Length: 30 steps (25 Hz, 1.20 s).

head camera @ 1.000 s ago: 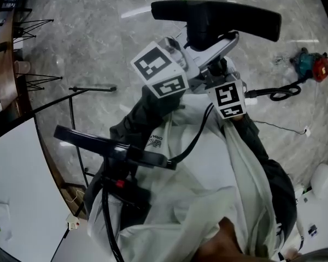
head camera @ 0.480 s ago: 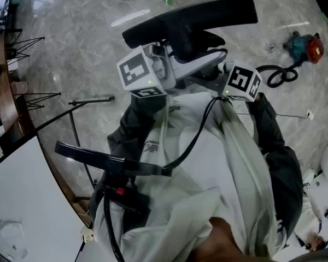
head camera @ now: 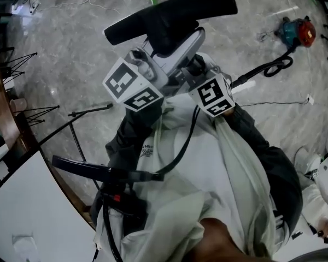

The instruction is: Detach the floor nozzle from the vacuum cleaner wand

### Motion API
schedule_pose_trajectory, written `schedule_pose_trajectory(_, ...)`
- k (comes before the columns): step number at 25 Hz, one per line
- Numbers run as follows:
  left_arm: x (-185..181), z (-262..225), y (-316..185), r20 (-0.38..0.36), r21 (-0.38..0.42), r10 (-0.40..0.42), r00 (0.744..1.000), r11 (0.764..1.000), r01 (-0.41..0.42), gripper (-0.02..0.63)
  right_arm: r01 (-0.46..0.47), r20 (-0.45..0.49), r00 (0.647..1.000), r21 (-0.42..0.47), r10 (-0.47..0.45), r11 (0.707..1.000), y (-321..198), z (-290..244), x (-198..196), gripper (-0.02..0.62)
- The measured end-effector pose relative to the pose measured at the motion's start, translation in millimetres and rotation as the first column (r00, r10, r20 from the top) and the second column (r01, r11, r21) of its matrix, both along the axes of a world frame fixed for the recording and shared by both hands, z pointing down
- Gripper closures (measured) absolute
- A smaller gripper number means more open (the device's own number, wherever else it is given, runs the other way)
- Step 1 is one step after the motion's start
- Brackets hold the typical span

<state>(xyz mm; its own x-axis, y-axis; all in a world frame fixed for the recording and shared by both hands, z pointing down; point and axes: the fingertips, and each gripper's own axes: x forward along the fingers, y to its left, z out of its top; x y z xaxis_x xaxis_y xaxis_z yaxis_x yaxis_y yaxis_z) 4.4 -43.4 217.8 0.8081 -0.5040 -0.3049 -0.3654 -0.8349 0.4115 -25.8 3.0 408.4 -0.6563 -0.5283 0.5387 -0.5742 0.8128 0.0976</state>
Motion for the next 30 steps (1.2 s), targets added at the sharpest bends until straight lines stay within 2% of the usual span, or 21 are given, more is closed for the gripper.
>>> schedule_pose_trajectory(3, 4, -10, 21, -0.018, 0.107, 0.097, 0.995, 0.99, -0.094, 0.534, 0.122, 0.046, 0.992, -0.011, -0.121, 0.992, 14, -4, -6, 0.556)
schedule_pose_trajectory(5, 6, -19, 39, -0.036, 0.191, 0.192, 0.981, 0.965, -0.182, 0.534, 0.257, 0.096, 0.963, -0.039, -0.252, 0.966, 29, -9, -11, 0.555)
schedule_pose_trajectory(6, 7, -22, 49, -0.044, 0.23, 0.245, 0.968, 0.946, -0.229, 0.534, 0.339, 0.129, 0.935, -0.062, -0.33, 0.939, 39, -11, -11, 0.555)
schedule_pose_trajectory(8, 11, -23, 61, -0.057, 0.27, 0.313, 0.948, 0.919, -0.287, 0.534, 0.495, 0.2, 0.861, -0.122, -0.468, 0.86, 56, -14, -8, 0.555)
schedule_pose_trajectory(9, 13, -22, 60, -0.065, 0.266, 0.313, 0.947, 0.921, -0.286, 0.534, 0.542, 0.228, 0.833, -0.153, -0.504, 0.827, 62, -15, -6, 0.555)
schedule_pose_trajectory(10, 15, -21, 54, -0.074, 0.246, 0.295, 0.953, 0.931, -0.27, 0.534, 0.558, 0.244, 0.823, -0.18, -0.512, 0.81, 63, -13, -4, 0.555)
schedule_pose_trajectory(11, 15, -17, 46, -0.081, 0.211, 0.266, 0.961, 0.946, -0.244, 0.534, 0.546, 0.248, 0.832, -0.203, -0.497, 0.813, 62, -11, -3, 0.557)
schedule_pose_trajectory(12, 15, -12, 37, -0.085, 0.167, 0.232, 0.969, 0.962, -0.216, 0.534, 0.513, 0.241, 0.853, -0.22, -0.463, 0.83, 58, -8, -3, 0.557)
schedule_pose_trajectory(14, 13, -2, 24, -0.081, 0.085, 0.169, 0.982, 0.983, -0.163, 0.534, 0.406, 0.199, 0.909, -0.229, -0.366, 0.884, 49, -1, -3, 0.557)
schedule_pose_trajectory(16, 10, 4, 16, -0.064, 0.03, 0.112, 0.992, 0.993, -0.11, 0.535, 0.261, 0.124, 0.963, -0.192, -0.24, 0.946, 37, 5, -1, 0.557)
schedule_pose_trajectory(18, 8, 7, 11, -0.037, -0.01, 0.05, 0.998, 0.999, -0.05, 0.537, 0.098, 0.036, 0.995, -0.117, -0.094, 0.988, 24, 7, 6, 0.557)
schedule_pose_trajectory(20, 9, 6, 5, -0.012, -0.038, 0.001, 1.0, 0.999, -0.001, 0.537, -0.033, -0.023, 0.999, -0.044, 0.032, 0.998, 12, 5, 14, 0.557)
schedule_pose_trajectory(22, 11, 5, 4, 0.003, -0.04, -0.011, 1.0, 0.999, 0.011, 0.537, -0.084, -0.038, 0.996, -0.011, 0.083, 0.996, 8, 4, 18, 0.557)
schedule_pose_trajectory(24, 13, 1, 12, -0.005, -0.004, 0.028, 1.0, 1.0, -0.028, 0.537, -0.045, -0.021, 0.999, -0.016, 0.045, 0.999, 13, 3, 16, 0.557)
schedule_pose_trajectory(26, 16, -8, 28, -0.028, 0.079, 0.11, 0.994, 0.991, -0.107, 0.535, 0.064, 0.022, 0.998, -0.035, -0.063, 0.997, 25, 0, 11, 0.555)
schedule_pose_trajectory(27, 18, -14, 38, -0.039, 0.133, 0.159, 0.986, 0.979, -0.153, 0.535, 0.136, 0.051, 0.99, -0.041, -0.134, 0.99, 32, -3, 9, 0.555)
schedule_pose_trajectory(28, 20, -19, 49, -0.047, 0.189, 0.211, 0.976, 0.962, -0.199, 0.534, 0.218, 0.081, 0.973, -0.049, -0.214, 0.975, 39, -7, 8, 0.555)
schedule_pose_trajectory(30, 24, -26, 69, -0.058, 0.278, 0.298, 0.953, 0.921, -0.272, 0.534, 0.383, 0.14, 0.918, -0.077, -0.371, 0.92, 55, -15, 8, 0.555)
